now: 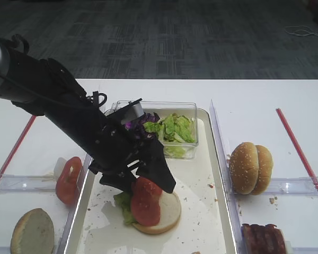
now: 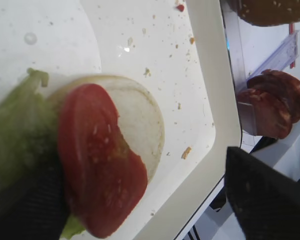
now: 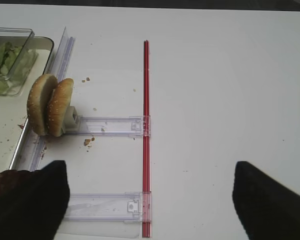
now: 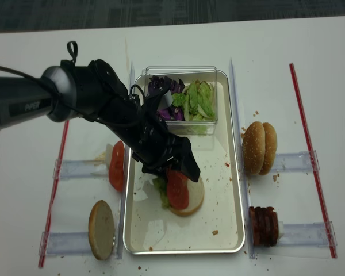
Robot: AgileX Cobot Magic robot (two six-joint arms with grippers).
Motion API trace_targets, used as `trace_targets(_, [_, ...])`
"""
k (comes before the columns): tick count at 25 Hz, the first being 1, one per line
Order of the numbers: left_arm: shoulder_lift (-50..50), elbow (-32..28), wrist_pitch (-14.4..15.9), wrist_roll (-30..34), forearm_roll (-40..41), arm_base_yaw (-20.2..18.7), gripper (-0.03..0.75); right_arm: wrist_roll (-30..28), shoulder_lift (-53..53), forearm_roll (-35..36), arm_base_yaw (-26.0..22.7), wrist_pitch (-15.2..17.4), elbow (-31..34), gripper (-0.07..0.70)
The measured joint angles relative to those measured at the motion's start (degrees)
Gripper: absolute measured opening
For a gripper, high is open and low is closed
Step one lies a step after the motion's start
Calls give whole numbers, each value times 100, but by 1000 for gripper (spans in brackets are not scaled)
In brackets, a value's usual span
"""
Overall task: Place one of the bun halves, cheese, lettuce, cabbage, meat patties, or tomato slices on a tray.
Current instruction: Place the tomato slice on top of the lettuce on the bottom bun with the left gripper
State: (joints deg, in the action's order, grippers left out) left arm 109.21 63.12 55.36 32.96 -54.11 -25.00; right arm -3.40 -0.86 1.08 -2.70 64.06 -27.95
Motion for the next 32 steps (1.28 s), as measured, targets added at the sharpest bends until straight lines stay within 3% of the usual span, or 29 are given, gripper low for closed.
trace_targets(9, [0, 0, -95, 0, 0, 24, 587, 0, 0, 0, 0, 0, 0, 685])
trace_targets(22, [0, 0, -110, -11, 150, 620, 587, 0, 0, 0, 0, 0, 0, 685])
trace_targets(32, [-574, 0, -50, -11, 154, 631, 587, 0, 0, 0, 0, 0, 0, 685])
